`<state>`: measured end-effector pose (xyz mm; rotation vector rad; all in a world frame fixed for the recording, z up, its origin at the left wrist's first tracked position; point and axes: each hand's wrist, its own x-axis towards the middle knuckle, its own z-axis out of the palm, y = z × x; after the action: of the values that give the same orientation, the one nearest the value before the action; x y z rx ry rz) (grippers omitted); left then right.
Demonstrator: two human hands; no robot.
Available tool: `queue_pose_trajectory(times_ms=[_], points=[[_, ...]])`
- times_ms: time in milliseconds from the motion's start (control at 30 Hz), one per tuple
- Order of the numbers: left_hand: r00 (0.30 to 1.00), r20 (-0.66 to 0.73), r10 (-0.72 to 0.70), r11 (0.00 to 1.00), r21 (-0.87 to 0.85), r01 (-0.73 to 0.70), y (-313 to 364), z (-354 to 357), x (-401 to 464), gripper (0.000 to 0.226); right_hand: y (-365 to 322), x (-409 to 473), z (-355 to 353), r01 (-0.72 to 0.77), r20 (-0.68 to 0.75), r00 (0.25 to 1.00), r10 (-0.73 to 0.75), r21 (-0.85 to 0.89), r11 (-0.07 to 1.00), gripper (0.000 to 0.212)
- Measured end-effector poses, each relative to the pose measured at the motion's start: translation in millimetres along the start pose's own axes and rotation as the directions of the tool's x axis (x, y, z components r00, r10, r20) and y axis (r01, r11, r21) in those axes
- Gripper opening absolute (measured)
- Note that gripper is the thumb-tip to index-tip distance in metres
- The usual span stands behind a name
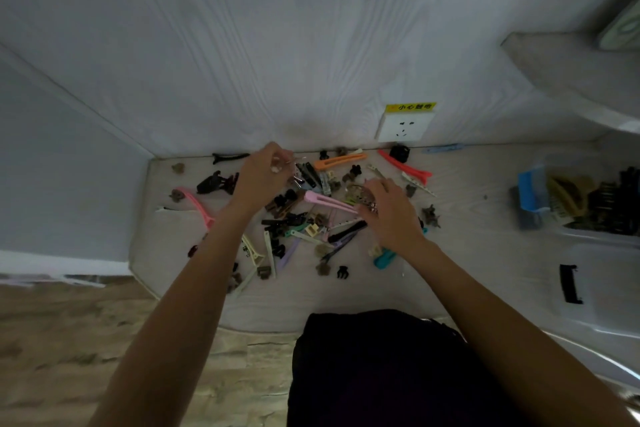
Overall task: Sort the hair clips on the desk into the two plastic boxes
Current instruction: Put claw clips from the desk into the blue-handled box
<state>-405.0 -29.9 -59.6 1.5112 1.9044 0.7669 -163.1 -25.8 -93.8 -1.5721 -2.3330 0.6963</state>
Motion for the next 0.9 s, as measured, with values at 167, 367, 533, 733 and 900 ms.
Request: queue_pose_trajectory(times_ms=[167, 367, 533, 733, 900], points=[[0.996, 0.093, -0.009, 0.985, -0.169, 0.025, 56, 41, -11, 0.008, 15, -18, -48, -0.203, -0.109, 0.955, 0.275, 0.438, 0.876, 0.031], [0.915, 0.217, 0.34, 0.894, -0.378, -0.242, 172, 110, -28, 0.008, 88, -81, -103, -0.305, -0.048, 0.782, 0.622, 0.84, 0.449, 0.029], [0.856, 0.271, 0.441, 0.836, -0.471, -0.282, 259, 208, -27, 0.009, 157, -131, -158, -0.337, -0.244, 0.627, 0.74, 0.771, 0.54, 0.014], [0.807, 0.23, 0.543, 0.838, -0.084, -0.54, 282, 291, -5, 0.011, 216, -134, -212, -0.288, -0.437, 0.794, 0.422, 0.34, 0.895, 0.012], [0.783, 0.299, 0.545, 0.726, 0.3, -0.619, 272, 298, 9, 0.024, 234, -112, -219, -0.167, -0.175, 0.963, 0.205, 0.207, 0.964, 0.023]])
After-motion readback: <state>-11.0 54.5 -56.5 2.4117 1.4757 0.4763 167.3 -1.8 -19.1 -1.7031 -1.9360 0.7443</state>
